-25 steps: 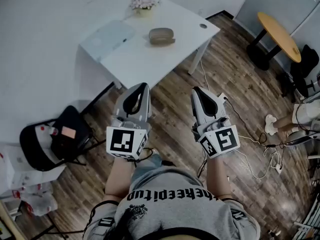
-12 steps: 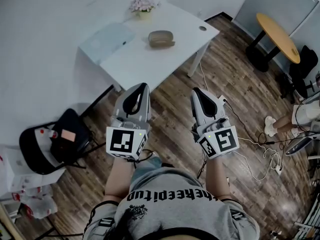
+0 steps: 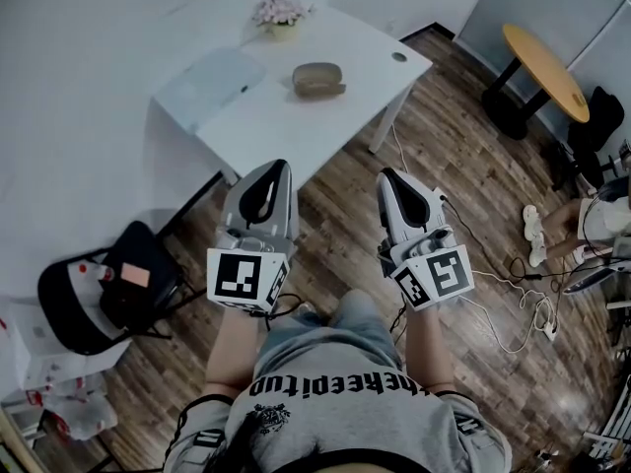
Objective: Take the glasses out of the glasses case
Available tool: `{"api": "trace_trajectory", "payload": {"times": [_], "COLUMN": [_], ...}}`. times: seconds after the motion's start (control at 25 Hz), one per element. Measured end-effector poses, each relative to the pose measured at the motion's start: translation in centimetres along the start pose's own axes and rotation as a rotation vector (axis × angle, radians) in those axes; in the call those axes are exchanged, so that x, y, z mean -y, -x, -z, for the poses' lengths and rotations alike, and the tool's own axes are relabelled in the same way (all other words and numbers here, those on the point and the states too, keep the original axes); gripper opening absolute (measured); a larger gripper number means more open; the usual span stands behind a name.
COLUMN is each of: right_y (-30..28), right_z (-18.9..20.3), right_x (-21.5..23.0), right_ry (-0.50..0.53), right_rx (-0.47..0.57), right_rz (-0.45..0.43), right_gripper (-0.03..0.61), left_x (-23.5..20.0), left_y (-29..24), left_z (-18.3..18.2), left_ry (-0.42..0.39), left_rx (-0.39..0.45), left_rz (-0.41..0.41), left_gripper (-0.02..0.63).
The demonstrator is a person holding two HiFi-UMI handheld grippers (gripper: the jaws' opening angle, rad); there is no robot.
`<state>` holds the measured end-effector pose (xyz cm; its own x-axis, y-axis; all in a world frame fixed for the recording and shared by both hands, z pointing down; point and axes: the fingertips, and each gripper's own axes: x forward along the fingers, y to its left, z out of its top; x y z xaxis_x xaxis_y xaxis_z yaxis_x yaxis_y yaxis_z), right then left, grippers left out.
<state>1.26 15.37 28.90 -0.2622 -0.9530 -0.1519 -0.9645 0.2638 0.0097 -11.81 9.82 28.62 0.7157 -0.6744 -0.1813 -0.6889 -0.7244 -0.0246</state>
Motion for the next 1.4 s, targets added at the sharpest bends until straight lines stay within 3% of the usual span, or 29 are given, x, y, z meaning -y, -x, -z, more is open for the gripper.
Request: {"api": "trace_trajectory", "payload": {"times": [0.56, 1.4], "right_y": [-5.7, -18.8], "right_z": [1.4, 1.9], "right_x": [3.8, 15.7], "right_ry": [-0.006, -0.018], "right_rx": [-0.016, -0.034], "right_rz": [-0.048, -0.202], "right_gripper": [0.003, 0.003], "left_x": [-2.9, -7.3], "left_y": [-5.4, -20.0], "left_z": [1.1, 2.1], "left_ry": [0.000, -0.017], "left_rx": [-0.015, -0.016], "left_rz": [-0.035, -0.174], "left_gripper": [0.020, 0.020]}}
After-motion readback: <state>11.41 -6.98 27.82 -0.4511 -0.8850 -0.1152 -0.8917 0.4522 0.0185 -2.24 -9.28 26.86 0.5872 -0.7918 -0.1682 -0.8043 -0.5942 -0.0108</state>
